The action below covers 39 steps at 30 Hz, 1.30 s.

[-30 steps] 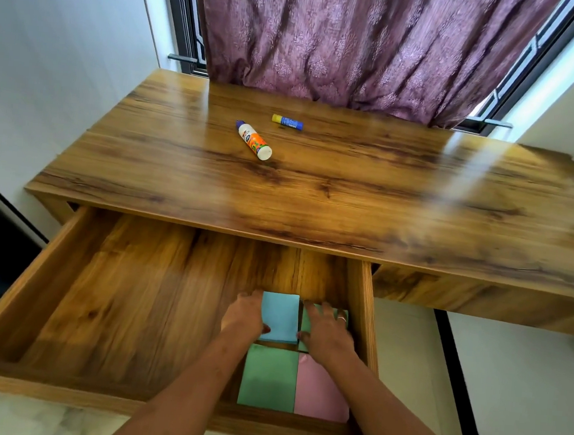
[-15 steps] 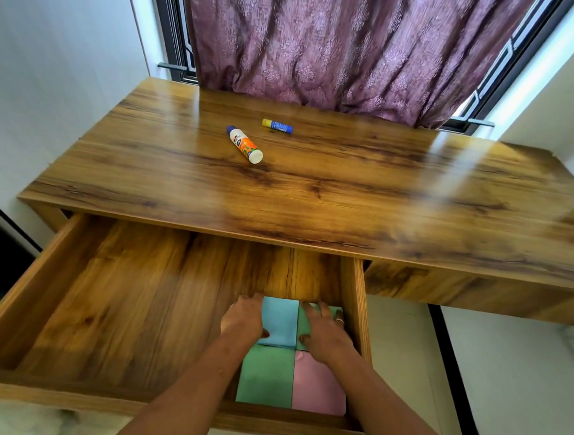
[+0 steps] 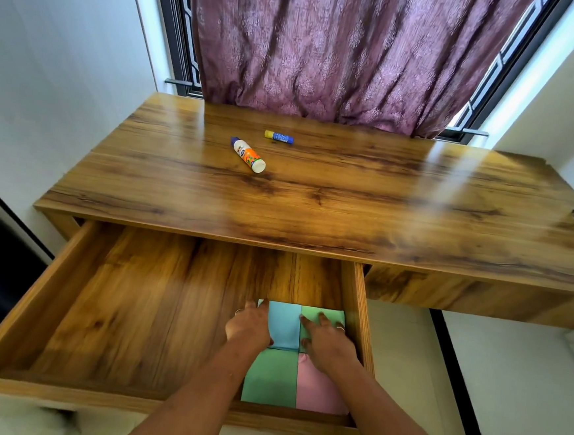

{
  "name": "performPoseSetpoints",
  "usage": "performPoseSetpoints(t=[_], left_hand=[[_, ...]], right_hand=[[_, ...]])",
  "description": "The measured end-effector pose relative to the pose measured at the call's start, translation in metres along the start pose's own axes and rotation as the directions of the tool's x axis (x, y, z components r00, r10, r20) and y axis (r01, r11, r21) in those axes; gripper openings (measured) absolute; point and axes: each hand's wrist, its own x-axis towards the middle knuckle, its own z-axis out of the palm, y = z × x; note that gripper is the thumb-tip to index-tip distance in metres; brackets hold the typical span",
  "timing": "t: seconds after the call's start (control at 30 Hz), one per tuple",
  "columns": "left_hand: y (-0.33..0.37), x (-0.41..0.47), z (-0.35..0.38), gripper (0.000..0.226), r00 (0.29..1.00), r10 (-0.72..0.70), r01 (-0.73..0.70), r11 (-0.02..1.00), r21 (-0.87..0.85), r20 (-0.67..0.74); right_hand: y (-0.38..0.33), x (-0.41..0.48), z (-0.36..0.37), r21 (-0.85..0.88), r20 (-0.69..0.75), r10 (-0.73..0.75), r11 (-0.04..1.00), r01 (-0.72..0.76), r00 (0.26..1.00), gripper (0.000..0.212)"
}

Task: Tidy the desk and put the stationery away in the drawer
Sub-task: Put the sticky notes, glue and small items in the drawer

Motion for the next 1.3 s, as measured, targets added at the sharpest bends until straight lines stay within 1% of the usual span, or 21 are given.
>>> performPoseSetpoints(t=[0.13,0.23,0.33,0.4,0.5,0.63,0.77,0.83,0.93,1.07,1.1,1.23,1.3], left_hand=[[-0.007,-0.003,-0.003,0.058,0.999,0.017,-0.019,0.998,-0.066,-0.032],[-0.012,-0.006,-0.013,0.041,0.999,-0.011,0.003,0.986,-0.167,-0.046],[-0.020,-0.009,-0.030,0.027,0.996,-0.027,0.004,0.960,-0.278,-0.080],[-0.027,-0.013,-0.047,0.022,0.994,-0.027,-0.010,0.944,-0.331,-0.108],[-0.038,-0.016,-0.075,0.019,0.985,-0.033,-0.041,0.908,-0.416,-0.169],[-0.049,-0.012,-0.114,0.013,0.966,-0.064,-0.084,0.838,-0.539,-0.250],[-0.051,0.002,-0.155,0.007,0.950,-0.070,-0.134,0.789,-0.600,-0.305],[-0.050,0.014,-0.177,0.006,0.950,-0.083,-0.135,0.759,-0.637,-0.300],[-0.047,0.036,-0.207,0.006,0.948,-0.116,-0.125,0.723,-0.680,-0.297],[-0.040,0.082,-0.240,0.008,0.943,-0.199,-0.088,0.626,-0.775,-0.268],[-0.038,0.097,-0.246,0.011,0.939,-0.226,-0.069,0.616,-0.785,-0.260],[-0.025,0.152,-0.270,0.036,0.922,-0.309,0.036,0.667,-0.744,-0.232],[-0.019,0.179,-0.273,0.047,0.914,-0.345,0.092,0.690,-0.718,-0.214]], right_hand=[[-0.006,-0.002,-0.010,0.005,-0.040,-0.015,1.000,0.016,0.999,0.045],[-0.018,-0.004,-0.015,0.038,-0.046,-0.036,0.999,0.038,0.998,0.047],[-0.036,-0.008,-0.025,0.081,-0.097,-0.055,0.995,0.063,0.994,0.049],[-0.051,-0.009,-0.034,0.131,-0.138,-0.064,0.988,0.083,0.988,0.047],[-0.075,-0.007,-0.054,0.158,-0.187,-0.101,0.979,0.131,0.977,0.042],[-0.098,0.000,-0.091,0.201,-0.176,-0.148,0.962,0.183,0.973,0.041],[-0.105,0.016,-0.128,0.261,-0.211,-0.159,0.942,0.213,0.964,0.036],[-0.107,0.031,-0.148,0.289,-0.239,-0.160,0.930,0.228,0.958,0.032],[-0.107,0.057,-0.181,0.308,-0.269,-0.157,0.921,0.240,0.950,0.033],[-0.102,0.105,-0.221,0.365,-0.332,-0.131,0.895,0.256,0.934,0.032],[-0.100,0.117,-0.229,0.385,-0.343,-0.123,0.886,0.259,0.931,0.031],[-0.093,0.175,-0.249,0.454,-0.338,-0.093,0.855,0.249,0.936,0.031],[-0.093,0.204,-0.255,0.464,-0.315,-0.073,0.858,0.221,0.946,0.037]])
